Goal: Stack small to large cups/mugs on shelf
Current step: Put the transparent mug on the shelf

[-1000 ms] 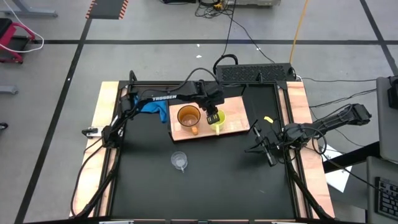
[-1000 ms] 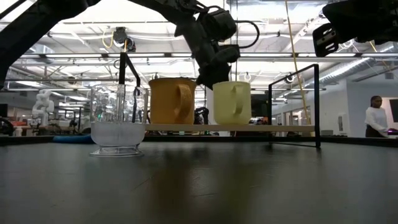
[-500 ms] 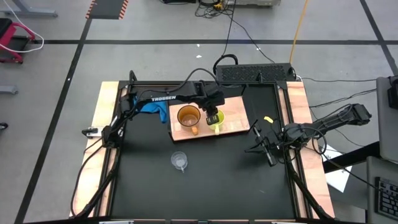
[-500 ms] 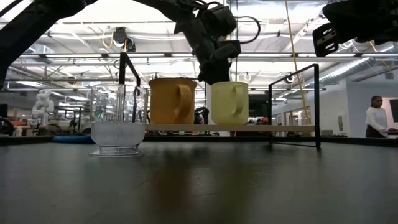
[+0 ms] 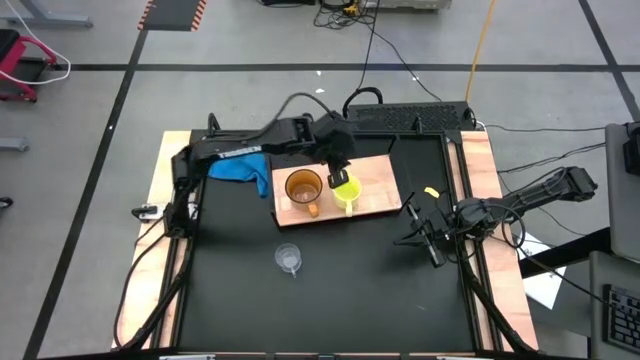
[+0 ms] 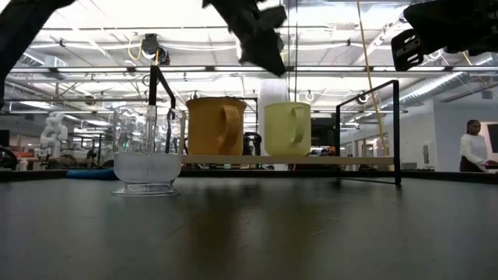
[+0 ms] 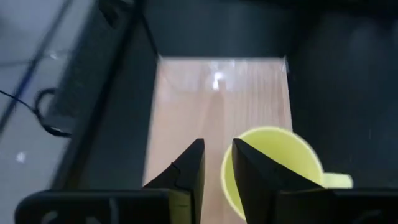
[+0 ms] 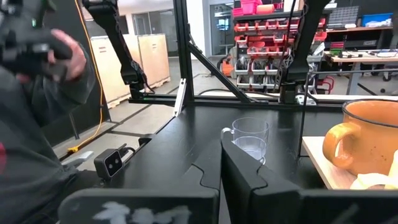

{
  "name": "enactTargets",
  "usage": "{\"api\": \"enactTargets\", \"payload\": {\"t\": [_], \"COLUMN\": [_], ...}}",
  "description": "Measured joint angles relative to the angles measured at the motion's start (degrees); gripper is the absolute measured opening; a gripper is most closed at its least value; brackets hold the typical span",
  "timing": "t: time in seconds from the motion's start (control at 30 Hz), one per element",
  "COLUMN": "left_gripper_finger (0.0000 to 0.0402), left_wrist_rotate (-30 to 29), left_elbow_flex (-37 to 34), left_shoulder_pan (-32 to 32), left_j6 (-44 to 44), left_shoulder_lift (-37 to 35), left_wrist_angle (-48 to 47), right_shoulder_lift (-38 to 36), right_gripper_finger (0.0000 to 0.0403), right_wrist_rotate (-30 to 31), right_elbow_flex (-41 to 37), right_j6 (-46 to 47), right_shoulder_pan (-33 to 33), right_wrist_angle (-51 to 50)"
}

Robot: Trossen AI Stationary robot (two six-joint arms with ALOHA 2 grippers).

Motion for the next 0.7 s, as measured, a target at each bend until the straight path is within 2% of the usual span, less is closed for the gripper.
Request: {"api": "enactTargets", "payload": {"t": [0.13, 0.27, 0.4, 0.53, 0.7], "left_gripper_finger": [0.007, 0.0012, 0.0003, 0.0002, 0.0001], "left_wrist_rotate": [-3.1, -5.0, -10.2, -13.7, -13.7], "left_elbow_flex": [0.0, 0.0, -1.6, -9.1, -25.8], "left_shoulder_pan": [-0.4, -1.1, -2.5, -4.4, -6.5], "left_j6": [-0.8, -0.5, -1.2, -2.6, -6.1], "left_shoulder_lift": [-5.3, -10.9, -16.6, -24.4, -37.8], "left_wrist_angle": [-1.4, -4.4, -6.7, -4.8, 6.0], "right_shoulder_lift": [0.0, 0.0, 0.0, 0.1, 0.0], "right_gripper_finger": [0.0, 0.0, 0.0, 0.0, 0.0], "right_wrist_rotate": [0.0, 0.0, 0.0, 0.0, 0.0], "right_elbow_flex": [0.0, 0.0, 0.0, 0.0, 0.0], "right_j6": [-0.2, -0.2, -0.1, 0.0, -0.2], "right_shoulder_pan": [0.0, 0.0, 0.0, 0.0, 0.0], "right_wrist_angle": [0.0, -0.1, -0.3, -0.3, 0.1]}}
